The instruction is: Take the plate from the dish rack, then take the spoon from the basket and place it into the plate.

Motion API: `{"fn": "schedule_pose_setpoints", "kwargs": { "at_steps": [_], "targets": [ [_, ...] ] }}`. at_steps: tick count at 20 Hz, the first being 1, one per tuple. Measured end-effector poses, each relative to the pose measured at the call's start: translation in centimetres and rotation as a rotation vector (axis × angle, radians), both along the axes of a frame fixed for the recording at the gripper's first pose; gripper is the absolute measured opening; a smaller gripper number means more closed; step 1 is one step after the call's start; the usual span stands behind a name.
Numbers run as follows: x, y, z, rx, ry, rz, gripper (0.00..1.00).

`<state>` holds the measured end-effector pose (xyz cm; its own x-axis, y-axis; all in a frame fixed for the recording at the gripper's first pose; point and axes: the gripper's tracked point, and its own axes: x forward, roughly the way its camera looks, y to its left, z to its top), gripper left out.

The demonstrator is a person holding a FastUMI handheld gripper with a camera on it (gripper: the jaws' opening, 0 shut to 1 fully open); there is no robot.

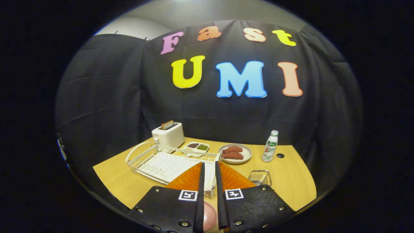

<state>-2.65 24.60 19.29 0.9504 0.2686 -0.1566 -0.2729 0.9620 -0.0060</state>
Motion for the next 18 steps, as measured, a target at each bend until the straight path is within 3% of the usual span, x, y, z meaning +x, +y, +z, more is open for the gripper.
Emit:
{"fn": "schedule_pose_setpoints", "kwargs": {
  "at_steps": [1, 6, 11, 18],
  "targets": [
    [-0.2, -1.4, 1.5, 0.016, -0.027, -0.028, 0.18],
    [-0.1, -7.5, 5.3, 0.03, -0.12, -0.184, 0.99],
    [-0.9, -10.8, 6.3, 0.032, -0.144, -0.231, 0.99],
    [-0.8, -12.8, 6.0, 0.045, -0.136, -0.226, 0.99]
  ]
}}
